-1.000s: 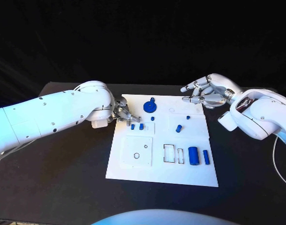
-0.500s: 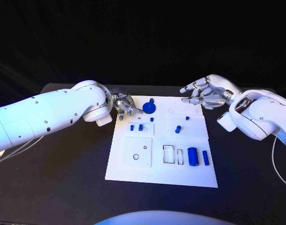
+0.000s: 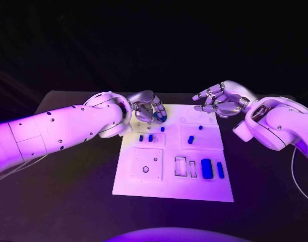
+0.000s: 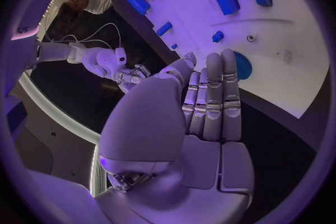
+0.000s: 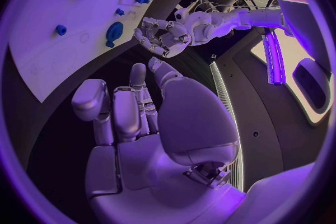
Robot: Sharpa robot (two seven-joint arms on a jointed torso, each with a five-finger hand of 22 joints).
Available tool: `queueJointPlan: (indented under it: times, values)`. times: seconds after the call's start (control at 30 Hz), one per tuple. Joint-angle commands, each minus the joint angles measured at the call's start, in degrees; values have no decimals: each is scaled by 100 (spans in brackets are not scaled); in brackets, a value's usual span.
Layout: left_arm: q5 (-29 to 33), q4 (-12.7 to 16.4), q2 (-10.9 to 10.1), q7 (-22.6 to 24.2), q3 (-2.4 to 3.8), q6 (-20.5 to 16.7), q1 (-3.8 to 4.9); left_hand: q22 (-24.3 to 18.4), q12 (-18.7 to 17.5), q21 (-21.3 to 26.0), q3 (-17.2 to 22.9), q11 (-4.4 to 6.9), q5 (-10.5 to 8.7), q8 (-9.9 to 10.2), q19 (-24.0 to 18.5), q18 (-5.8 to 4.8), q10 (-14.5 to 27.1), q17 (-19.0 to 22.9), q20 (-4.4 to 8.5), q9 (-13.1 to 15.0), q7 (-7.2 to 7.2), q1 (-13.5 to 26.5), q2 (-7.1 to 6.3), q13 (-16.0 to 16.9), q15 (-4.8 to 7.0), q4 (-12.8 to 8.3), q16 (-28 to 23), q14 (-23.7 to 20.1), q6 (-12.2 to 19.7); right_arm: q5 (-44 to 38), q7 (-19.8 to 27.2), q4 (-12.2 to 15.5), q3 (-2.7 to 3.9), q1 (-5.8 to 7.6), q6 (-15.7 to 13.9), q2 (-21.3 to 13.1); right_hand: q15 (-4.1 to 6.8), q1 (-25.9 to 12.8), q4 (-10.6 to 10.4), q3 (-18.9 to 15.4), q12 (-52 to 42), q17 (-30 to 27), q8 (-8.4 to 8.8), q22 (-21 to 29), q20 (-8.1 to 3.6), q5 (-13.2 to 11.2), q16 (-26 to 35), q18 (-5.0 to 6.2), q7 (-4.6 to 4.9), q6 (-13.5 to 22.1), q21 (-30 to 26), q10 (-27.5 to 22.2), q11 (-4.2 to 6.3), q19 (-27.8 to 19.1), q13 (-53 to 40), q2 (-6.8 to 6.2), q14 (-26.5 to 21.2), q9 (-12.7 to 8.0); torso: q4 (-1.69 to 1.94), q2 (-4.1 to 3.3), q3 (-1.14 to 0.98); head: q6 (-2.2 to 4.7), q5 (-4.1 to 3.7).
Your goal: Assemble the parts on the task board
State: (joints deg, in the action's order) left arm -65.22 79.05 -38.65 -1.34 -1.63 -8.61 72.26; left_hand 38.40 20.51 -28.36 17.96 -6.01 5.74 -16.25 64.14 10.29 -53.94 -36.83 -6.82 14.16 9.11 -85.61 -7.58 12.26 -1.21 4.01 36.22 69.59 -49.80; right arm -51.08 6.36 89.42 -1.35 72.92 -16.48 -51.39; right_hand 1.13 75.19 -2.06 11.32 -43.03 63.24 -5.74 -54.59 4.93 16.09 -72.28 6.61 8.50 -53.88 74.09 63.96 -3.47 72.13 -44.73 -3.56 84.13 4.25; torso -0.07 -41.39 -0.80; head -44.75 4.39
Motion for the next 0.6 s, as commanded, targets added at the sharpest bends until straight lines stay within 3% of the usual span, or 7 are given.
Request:
queueJointPlan:
  times: [0.03, 0.1, 0.23, 0.4, 0.6]
  values:
    - [-874, -69, 82, 352, -8, -233, -17, 74, -108, -161, -36, 56, 7, 124, 320, 34, -173, -122, 52, -121, -37, 123, -55, -185, 52, 12, 334, 353, -137, -29, 30, -1, 1, -2, 41, 7, -7, -24, 2, 40, 12, -5, -40, 5, 11, 30, 20, 33, 25, -19, -21, -49, 3, -46, 6, 32, 71, -5, 1, 0, 1, -7, -14]
    - [-1052, -126, 142, 304, -16, -180, -26, 106, -203, -228, -83, 64, 5, 216, 487, 20, -262, -384, 55, -209, -53, 237, -91, -325, 65, 64, 738, 538, -250, -29, 30, -3, 1, -2, 41, 11, -7, -24, 2, 40, 12, -5, -40, 5, 11, 30, 20, 33, 25, -19, -21, -49, 3, -46, 6, 32, 71, -5, -6, -3, 0, 35, -14]
    - [-1375, -244, 269, 191, -25, -45, -48, 338, -296, -568, -220, 96, -2, 334, 892, -8, -424, -1820, 83, -319, -80, 373, -143, -483, 101, 145, 2347, 1149, -422, -29, 31, -6, 1, -2, 38, 16, -7, -22, 3, 44, 10, -6, -41, 6, 11, 32, 21, 34, 25, -20, -22, -48, 4, -46, 5, 35, 71, -5, -11, -8, -2, -1, -10]
    - [-1704, -385, 420, -26, -30, 111, -79, 1744, -427, -2217, -317, 133, 2, 499, 1545, -269, -631, -3037, 130, -449, -110, 379, -126, -656, 136, 191, 3641, 1535, -584, -29, 31, -10, 1, -2, 32, 22, -7, -22, 3, 44, 10, -6, -41, 6, 11, 32, 21, 34, 25, -20, -22, -48, 4, -46, 5, 35, 71, -5, -6, -7, -2, -12, -20]
    - [-1959, -511, 553, -289, -33, 382, -113, 2547, -533, -3132, -364, 173, 3, 599, 1813, -412, -812, -3249, 169, -524, -146, 377, -110, -757, 175, 230, 3938, 1639, -728, -30, 35, -17, 1, -2, 27, 32, -6, -18, 4, 51, 11, -12, -42, 11, 11, 37, 26, 35, 24, -21, -25, -49, 5, -48, 8, 40, 70, -5, -4, -2, 0, -5, -11]
